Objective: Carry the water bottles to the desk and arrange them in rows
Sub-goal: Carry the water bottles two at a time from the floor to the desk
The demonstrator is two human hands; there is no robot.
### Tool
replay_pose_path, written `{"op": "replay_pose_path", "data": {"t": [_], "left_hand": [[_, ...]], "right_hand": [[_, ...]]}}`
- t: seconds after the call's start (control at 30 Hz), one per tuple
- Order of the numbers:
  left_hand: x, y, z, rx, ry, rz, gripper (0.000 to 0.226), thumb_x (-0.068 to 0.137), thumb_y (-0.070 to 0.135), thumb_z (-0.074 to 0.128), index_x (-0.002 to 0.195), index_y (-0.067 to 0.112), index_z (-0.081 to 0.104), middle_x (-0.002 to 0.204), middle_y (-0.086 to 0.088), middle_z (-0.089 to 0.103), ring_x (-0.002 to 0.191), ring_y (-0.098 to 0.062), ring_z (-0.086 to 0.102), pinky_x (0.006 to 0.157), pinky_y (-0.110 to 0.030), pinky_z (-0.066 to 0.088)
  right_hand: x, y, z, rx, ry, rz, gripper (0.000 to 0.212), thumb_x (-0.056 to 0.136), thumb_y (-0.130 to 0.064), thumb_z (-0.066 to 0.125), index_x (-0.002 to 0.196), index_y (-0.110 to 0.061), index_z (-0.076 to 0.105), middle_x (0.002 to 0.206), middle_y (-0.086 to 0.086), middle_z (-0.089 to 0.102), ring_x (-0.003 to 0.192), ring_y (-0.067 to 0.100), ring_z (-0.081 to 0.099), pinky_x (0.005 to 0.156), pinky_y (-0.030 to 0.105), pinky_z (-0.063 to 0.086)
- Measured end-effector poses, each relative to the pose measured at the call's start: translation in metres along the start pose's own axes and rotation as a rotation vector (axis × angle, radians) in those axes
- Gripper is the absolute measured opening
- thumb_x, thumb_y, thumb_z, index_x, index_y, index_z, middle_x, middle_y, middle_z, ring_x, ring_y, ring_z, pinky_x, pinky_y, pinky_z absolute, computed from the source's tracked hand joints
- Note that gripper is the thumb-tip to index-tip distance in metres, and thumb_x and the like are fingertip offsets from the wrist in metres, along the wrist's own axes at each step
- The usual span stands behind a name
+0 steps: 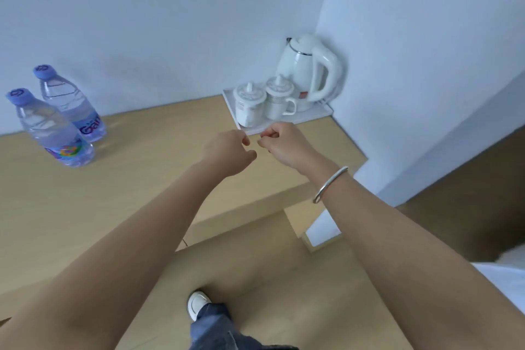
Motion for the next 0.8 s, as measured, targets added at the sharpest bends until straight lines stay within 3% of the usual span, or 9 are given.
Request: {"op": "replay_pose_path", "data": {"t": [0.13,0.27,0.37,0.53,0.67,0.8], "left_hand": [[-0.033,0.089,0.064,0.006,-0.088,0.204,0.031,0.081,0.031,0.058,0.109,0.018,0.059,0.104,0.0,0.065,0.097,-0.021,0.058,0.08,-0.032,0.047],[-0.065,0.171,0.122,0.018,-0.166,0.365,0.03,0.082,0.033,0.057,0.107,0.017,0.061,0.103,-0.001,0.064,0.092,-0.02,0.058,0.077,-0.03,0.047],[-0.086,0.23,0.16,0.053,-0.241,0.478,0.03,0.082,0.034,0.056,0.109,0.02,0.059,0.102,0.003,0.065,0.09,-0.017,0.06,0.079,-0.031,0.049],[-0.107,0.315,0.211,0.098,-0.291,0.66,0.027,0.081,0.036,0.056,0.105,0.024,0.06,0.103,0.008,0.062,0.087,-0.013,0.053,0.073,-0.027,0.043],[-0.113,0.371,0.248,0.114,-0.332,0.807,0.026,0.081,0.039,0.056,0.101,0.023,0.061,0.093,0.01,0.055,0.083,-0.013,0.052,0.07,-0.026,0.041],[-0.103,0.421,0.28,0.119,-0.374,0.904,0.02,0.083,0.034,0.058,0.096,0.02,0.062,0.088,0.007,0.056,0.08,-0.013,0.054,0.067,-0.025,0.04]], "right_hand": [[-0.068,0.073,-0.07,0.01,0.135,0.075,0.014,0.083,-0.017,0.058,0.093,-0.008,0.063,0.075,-0.008,0.054,0.078,0.015,0.053,0.065,0.025,0.039],[-0.137,0.138,-0.132,0.015,0.24,0.194,0.018,0.083,-0.013,0.056,0.093,-0.001,0.062,0.075,-0.003,0.053,0.067,0.014,0.049,0.056,0.022,0.037],[-0.182,0.178,-0.176,-0.006,0.347,0.27,0.021,0.085,-0.015,0.055,0.097,0.0,0.062,0.082,0.001,0.057,0.074,0.016,0.051,0.058,0.022,0.038],[-0.243,0.232,-0.234,-0.037,0.503,0.37,0.019,0.086,-0.018,0.055,0.096,-0.005,0.064,0.096,0.008,0.065,0.088,0.023,0.061,0.075,0.035,0.05],[-0.272,0.272,-0.268,-0.044,0.634,0.432,0.016,0.086,-0.019,0.056,0.095,-0.009,0.064,0.093,0.003,0.062,0.079,0.014,0.056,0.064,0.022,0.044],[-0.277,0.307,-0.302,-0.003,0.691,0.496,0.012,0.088,-0.02,0.055,0.09,-0.012,0.063,0.09,0.002,0.06,0.08,0.015,0.056,0.059,0.02,0.044]]}}
Point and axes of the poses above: each hand's wrist, its own x-axis towards the middle knuckle, its own z-axis out of the palm, y = z × x, the point moved 2 cm from there along x, towards the middle knuckle
